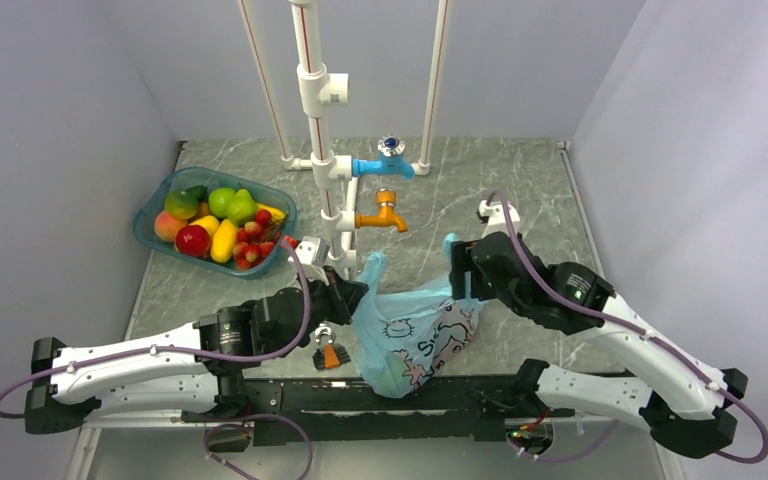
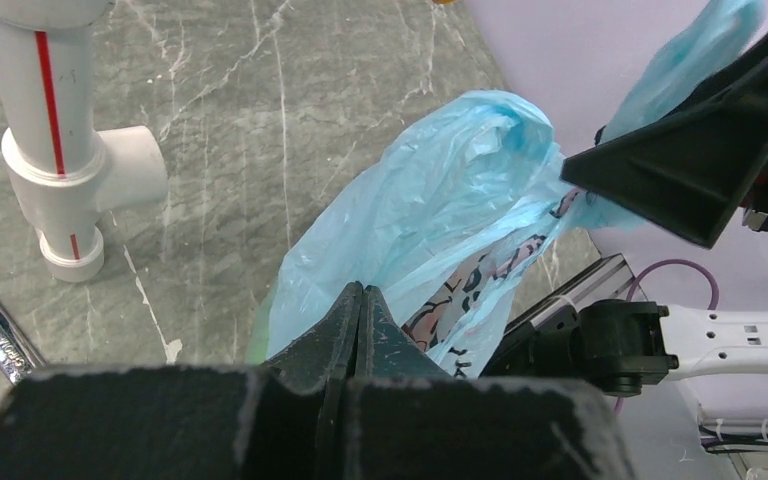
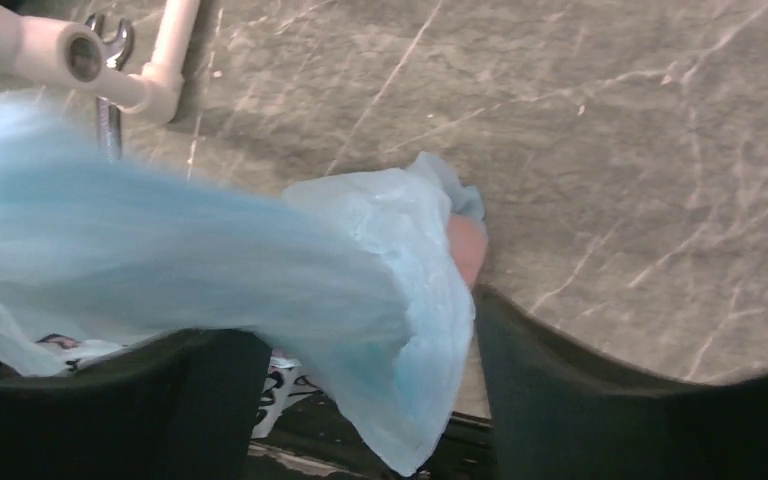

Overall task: Take the fake fruits out of the plastic bag
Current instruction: Adjust the plastic bag at the center of the board.

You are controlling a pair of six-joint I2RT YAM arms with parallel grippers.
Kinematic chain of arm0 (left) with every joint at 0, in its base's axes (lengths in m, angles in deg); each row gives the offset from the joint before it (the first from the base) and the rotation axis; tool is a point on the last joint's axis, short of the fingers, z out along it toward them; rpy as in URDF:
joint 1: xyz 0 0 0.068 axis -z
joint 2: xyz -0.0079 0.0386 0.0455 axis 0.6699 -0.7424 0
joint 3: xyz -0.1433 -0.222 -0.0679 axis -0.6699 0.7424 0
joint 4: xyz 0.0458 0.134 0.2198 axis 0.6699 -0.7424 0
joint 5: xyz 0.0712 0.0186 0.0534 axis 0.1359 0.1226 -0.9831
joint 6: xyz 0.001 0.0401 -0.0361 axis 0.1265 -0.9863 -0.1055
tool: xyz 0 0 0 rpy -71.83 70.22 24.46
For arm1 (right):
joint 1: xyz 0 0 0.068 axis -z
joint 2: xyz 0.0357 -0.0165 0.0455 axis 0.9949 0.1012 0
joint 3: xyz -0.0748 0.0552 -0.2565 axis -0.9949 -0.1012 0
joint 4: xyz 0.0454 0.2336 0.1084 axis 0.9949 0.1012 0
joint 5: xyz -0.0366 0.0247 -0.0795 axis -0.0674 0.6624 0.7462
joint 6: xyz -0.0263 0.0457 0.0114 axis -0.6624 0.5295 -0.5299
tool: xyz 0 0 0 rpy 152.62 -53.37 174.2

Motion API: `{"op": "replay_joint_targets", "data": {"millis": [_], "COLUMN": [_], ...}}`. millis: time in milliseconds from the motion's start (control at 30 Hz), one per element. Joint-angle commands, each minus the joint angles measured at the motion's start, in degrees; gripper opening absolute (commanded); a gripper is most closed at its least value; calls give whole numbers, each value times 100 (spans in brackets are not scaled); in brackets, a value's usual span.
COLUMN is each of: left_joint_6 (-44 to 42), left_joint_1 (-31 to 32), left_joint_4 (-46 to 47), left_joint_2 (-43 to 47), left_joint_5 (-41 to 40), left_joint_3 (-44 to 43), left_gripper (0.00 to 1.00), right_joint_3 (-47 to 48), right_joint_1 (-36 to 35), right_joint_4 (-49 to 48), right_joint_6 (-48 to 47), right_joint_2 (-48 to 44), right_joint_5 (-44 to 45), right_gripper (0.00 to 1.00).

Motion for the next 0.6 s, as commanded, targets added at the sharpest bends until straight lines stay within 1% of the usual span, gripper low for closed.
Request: {"op": "replay_joint_targets", "data": {"millis": [0,33,67,100,167,200,233,267,367,433,500,567], "left_joint_6": [113,132,130,111,19,-29,-108,-221,-387,-560,-835,-1150], "left_joint_1": [-40,-51,-58,-81,-219,-334,-454,-561,-942,-1108,-1151,-1152], "left_joint_4": [34,82,123,165,206,168,112,69,-187,-140,36,199], "left_joint_2": [95,125,137,136,87,31,-42,-146,-560,-812,-963,-1016], "left_joint_5": [-58,-46,-39,-12,139,244,337,418,618,750,919,1121], "left_joint_3": [-95,-52,-14,19,-19,-121,-261,-445,-1200,-1620,-1988,-2260], "left_gripper": [0,0,0,0,0,0,0,0,0,0,0,0], "right_joint_3": [-302,-389,-486,-582,-732,-726,-595,-425,76,409,700,780], "right_joint_1": [-58,-54,-52,-58,-55,-55,-54,-56,-38,-29,-14,-15], "right_joint_4": [-365,-539,-767,-1032,-1575,-1700,-1707,-1615,-1477,-1485,-1651,-2019], "right_joint_6": [0,-28,-92,-208,-472,-595,-653,-666,-846,-984,-1228,-1548], "right_joint_2": [-673,-846,-1047,-1229,-1542,-1607,-1556,-1440,-987,-810,-810,-962], "right_joint_5": [732,620,420,295,136,176,328,550,1152,1448,1622,1551], "right_gripper": [52,38,29,25,23,20,12,1,0,0,0,0]}}
